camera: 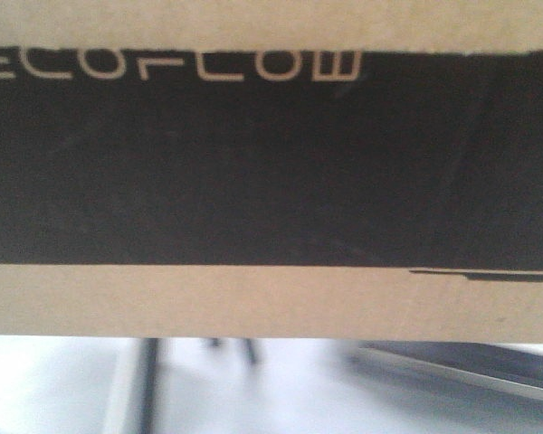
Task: Grab box from left shelf to table start
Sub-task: 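Keep both grippers clamped on the box walls while the base turns toward the table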
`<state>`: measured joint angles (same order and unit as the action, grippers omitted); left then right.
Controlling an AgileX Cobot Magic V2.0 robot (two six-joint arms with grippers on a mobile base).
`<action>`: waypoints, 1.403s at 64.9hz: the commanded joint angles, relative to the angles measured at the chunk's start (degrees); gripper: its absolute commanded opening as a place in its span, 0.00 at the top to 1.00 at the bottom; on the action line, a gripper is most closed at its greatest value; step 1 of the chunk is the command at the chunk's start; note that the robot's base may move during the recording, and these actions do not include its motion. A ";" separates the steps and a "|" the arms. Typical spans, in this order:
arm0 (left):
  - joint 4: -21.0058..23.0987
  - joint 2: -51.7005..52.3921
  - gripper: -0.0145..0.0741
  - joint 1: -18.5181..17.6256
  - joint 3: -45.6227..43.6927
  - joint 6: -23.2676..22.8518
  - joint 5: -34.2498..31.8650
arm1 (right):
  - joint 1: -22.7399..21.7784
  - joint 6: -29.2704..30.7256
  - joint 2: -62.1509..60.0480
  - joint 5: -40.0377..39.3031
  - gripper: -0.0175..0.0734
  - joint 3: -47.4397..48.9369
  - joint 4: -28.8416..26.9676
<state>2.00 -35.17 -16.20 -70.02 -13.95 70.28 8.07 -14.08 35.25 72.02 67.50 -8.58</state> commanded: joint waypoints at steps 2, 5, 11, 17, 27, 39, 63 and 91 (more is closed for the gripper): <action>-0.67 0.23 0.95 -0.28 -2.47 -1.15 -9.01 | -0.27 0.18 0.42 3.35 0.75 1.61 3.61; -0.67 0.23 0.95 -0.28 -2.47 -1.15 -9.01 | -0.27 0.18 0.42 3.35 0.75 1.61 3.61; -0.67 0.23 0.95 -0.28 -2.47 -1.15 -9.01 | -0.27 0.18 0.42 3.35 0.75 1.61 3.61; -0.67 0.23 0.95 -0.28 -2.47 -1.15 -9.01 | -0.27 0.18 0.42 3.35 0.75 1.61 3.61; -0.67 0.23 0.95 -0.28 -2.47 -1.15 -9.01 | -0.27 0.18 0.42 3.36 0.75 1.61 3.55; -0.67 0.23 0.95 -0.28 -2.47 -1.15 -9.01 | -0.27 0.18 0.42 3.36 0.75 1.61 3.55; -0.48 0.23 0.95 -0.28 -2.47 -1.15 -9.01 | -0.27 0.18 0.42 3.36 0.75 1.61 3.55; 0.46 0.23 0.95 -0.28 -2.47 -1.15 -9.01 | -0.27 0.18 0.42 3.36 0.75 1.61 3.57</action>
<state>2.33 -35.17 -16.20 -70.02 -13.95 70.34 8.07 -14.08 35.25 72.02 67.50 -8.49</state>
